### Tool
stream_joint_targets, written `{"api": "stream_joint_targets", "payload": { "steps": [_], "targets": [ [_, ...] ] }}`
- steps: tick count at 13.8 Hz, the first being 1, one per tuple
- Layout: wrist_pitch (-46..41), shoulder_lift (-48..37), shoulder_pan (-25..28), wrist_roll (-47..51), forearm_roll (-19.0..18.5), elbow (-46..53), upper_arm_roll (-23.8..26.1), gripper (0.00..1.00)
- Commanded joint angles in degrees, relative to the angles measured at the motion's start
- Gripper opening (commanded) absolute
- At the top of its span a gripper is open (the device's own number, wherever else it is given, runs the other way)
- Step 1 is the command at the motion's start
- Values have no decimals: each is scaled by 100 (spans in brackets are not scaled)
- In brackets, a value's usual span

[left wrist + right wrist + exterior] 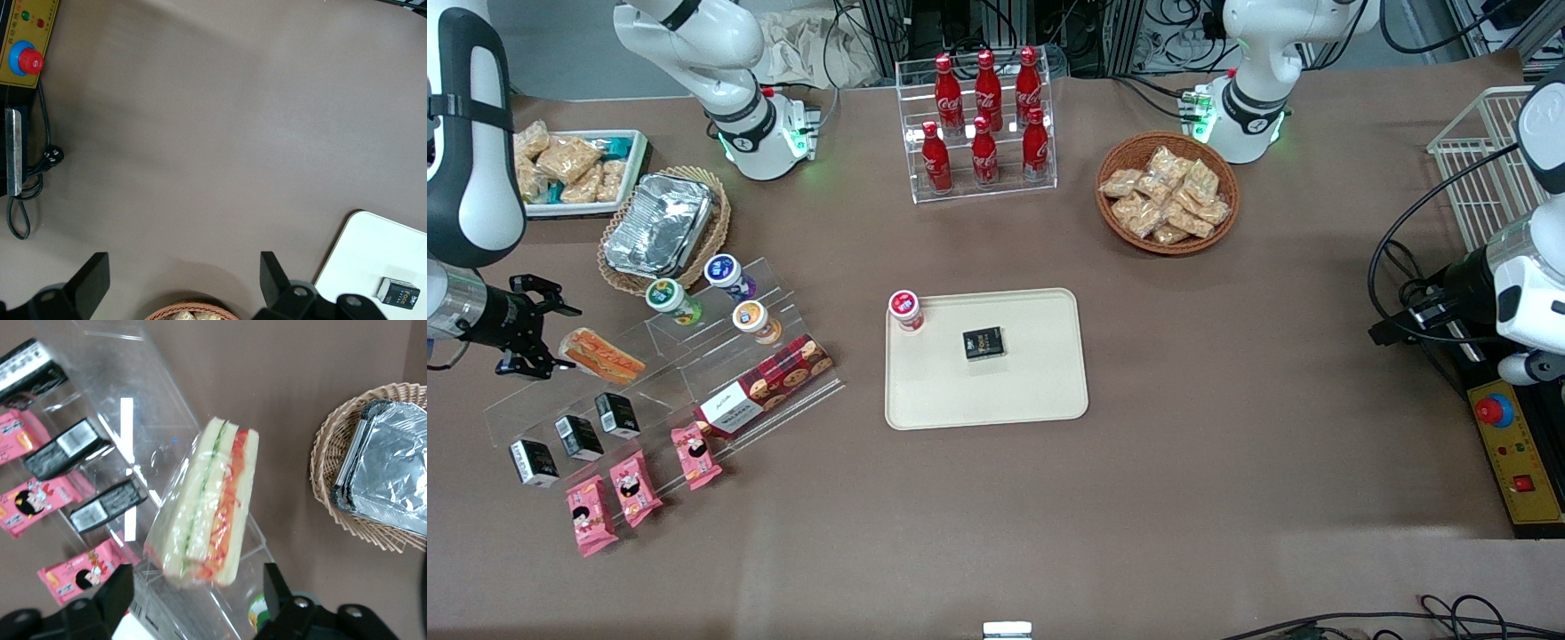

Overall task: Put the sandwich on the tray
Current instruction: 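Close the right gripper on the sandwich and lift it off the stand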

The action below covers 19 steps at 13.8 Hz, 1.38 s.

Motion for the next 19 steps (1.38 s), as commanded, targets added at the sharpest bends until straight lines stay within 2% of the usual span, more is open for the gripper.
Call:
{"api": "stream_joint_targets", "payload": {
  "steps": [1,2,5,7,9,12,17,19],
  "targets": [
    [51,145,-91,151,14,45,31,81],
    [59,162,-91,195,14,45,22,80],
    [50,206,-91,195,40,10,31,61],
    [59,242,-100,195,75,10,31,59],
    [85,259,-118,195,102,18,31,41],
    [147,259,-127,187,260,45,31,25],
    [200,215,-65,29,260,325,57,24],
    [156,215,-47,-347,260,484,57,24]
  ]
}}
